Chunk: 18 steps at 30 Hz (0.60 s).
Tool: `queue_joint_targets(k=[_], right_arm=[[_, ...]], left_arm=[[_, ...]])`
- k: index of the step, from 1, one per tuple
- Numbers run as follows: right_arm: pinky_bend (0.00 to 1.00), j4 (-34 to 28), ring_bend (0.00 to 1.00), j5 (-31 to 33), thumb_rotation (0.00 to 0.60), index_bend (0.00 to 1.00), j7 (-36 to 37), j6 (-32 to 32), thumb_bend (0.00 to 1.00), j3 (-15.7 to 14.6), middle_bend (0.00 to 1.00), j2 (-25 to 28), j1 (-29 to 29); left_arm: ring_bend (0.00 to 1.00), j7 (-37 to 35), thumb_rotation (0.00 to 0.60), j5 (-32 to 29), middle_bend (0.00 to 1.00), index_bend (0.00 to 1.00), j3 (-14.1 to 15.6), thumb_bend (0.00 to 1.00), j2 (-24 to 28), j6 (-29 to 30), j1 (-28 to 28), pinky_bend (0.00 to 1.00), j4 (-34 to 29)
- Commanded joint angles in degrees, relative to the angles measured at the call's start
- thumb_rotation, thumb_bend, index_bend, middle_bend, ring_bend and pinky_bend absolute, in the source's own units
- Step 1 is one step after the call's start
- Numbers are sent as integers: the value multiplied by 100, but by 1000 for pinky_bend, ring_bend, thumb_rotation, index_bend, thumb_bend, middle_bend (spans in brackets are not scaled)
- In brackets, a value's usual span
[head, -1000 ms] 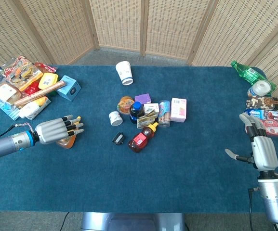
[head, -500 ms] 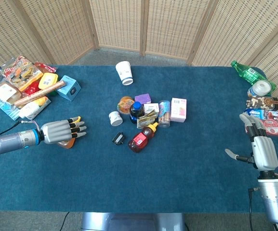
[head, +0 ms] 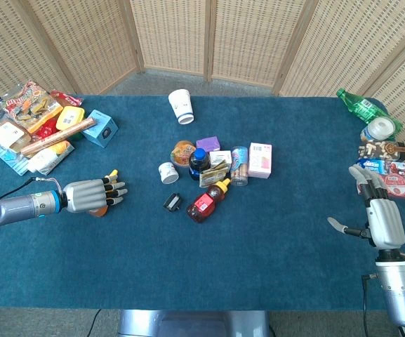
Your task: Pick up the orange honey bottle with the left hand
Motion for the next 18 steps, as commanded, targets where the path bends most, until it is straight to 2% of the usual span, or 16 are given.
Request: queue_joint_targets(k=[1,4,5,7,9,13,18], right_arm=[[0,-2,0,3,600,0,1,-1,0,2,0,2,0],[0,-3,0,6,600,0,17,1,0,4,0,1,-3],[0,-6,0,7,600,0,28,1,0,6,0,3,-3],[0,-6,0,5,600,0,39,2,0,6,0,6,-4],[0,-4,0,3,600,0,48,4,0,5,0,5,-6],[0,-10,0,-13,600,0,54,10,0,-1,0,9,-8],[0,-23,0,-32,600,0,45,12,0,-12,0,9,-9]], left_arm=[[0,44,600,4,0,369,10,170,-57,42,1,117,49],[2,106,600,-2,0,529,-9,171,-131,187,18,147,137],[36,148,600,-20,0,599,-31,171,-164,244,35,207,191],[165,180,600,-45,51,701,-40,171,-201,272,58,350,245],[346,223,600,-57,201,797,-42,174,-230,333,81,444,288],[558,218,600,-127,416,911,-86,180,-248,516,136,559,314],[625,203,600,-221,502,925,-149,181,-204,673,169,620,311]])
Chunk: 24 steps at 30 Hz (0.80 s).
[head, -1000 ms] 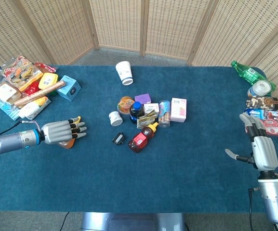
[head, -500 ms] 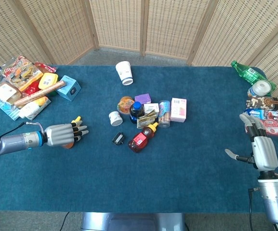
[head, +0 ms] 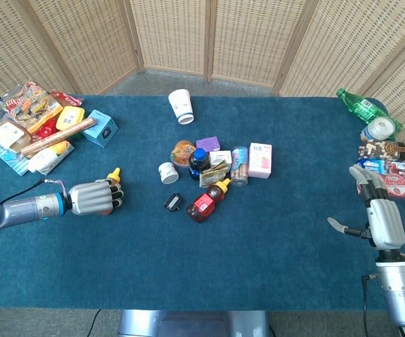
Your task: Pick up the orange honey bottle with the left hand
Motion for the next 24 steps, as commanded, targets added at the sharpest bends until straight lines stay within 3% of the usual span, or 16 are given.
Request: queue_joint_targets(k=[1,24], right_arm=[[0,-6,0,-3,600,0,-3,2,0,-2,0,0,-1],[0,-63,0,-49,600,0,9,-28,0,-41,0,13,6]], left_arm=[[628,-10,600,-62,507,925,-47,182,35,69,22,625,-18],[630,380,600,-577,506,925,-680,181,1087,734,-27,626,-1182]])
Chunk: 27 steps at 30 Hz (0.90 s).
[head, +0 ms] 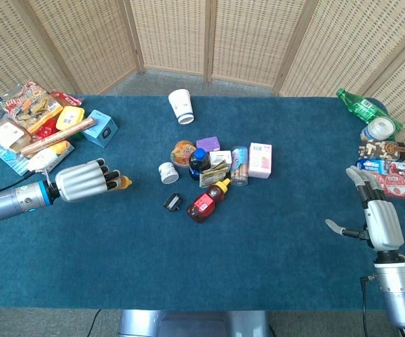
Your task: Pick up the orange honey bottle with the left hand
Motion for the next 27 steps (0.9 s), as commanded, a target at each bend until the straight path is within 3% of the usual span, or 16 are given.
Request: queue_joint_targets(k=[1,17,27], right_arm=[[0,-5,0,-1,600,0,-1,-4,0,-2,0,-2,2],[0,-22,0,-44,600,0,13,25,0,-22,0,0,-7],[0,-23,0,-65,600,0,12,41,0,-30,0,-1,-9]], left_arm=[[630,109,600,-41,506,925,-97,181,209,87,-38,627,-231],[630,673,600,-175,498,924,-725,181,1448,293,-291,628,-1730],[630,899,600,-100,495,924,-978,182,1963,241,-311,626,-2327]])
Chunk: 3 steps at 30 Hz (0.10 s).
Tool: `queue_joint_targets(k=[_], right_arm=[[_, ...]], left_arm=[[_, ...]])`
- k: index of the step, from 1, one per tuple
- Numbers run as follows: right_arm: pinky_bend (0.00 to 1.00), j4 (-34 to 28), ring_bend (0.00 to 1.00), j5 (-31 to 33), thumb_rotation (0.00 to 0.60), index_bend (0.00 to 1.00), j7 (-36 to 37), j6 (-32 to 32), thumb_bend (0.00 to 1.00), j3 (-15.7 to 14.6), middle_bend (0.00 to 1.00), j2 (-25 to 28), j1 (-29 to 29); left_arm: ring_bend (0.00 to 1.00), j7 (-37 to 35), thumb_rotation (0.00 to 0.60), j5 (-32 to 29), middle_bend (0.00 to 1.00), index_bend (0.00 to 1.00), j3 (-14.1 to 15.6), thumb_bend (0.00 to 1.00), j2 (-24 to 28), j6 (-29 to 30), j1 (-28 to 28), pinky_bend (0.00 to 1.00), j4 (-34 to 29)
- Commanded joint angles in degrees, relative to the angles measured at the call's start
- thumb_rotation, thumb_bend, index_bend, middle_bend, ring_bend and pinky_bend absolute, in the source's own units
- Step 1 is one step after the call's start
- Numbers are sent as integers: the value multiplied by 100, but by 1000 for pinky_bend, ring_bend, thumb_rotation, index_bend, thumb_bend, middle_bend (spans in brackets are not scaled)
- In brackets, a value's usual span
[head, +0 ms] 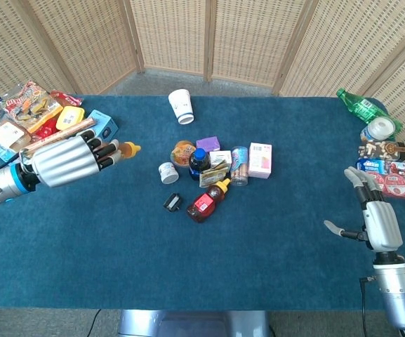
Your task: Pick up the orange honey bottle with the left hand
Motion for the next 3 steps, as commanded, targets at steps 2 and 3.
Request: queue_joint_targets(k=[2,3], right_arm=[[0,-2,0,-1,600,0,-2,1,0,-1,0,-2,1],[0,-3,0,0,600,0,1,1,0,-1,0,-2,0]], left_arm=[[630,61,600,44,495,923,-100,181,110,-36,2,626,-146],[630,71,600,53,495,923,-118,181,126,-48,3,626,-166]])
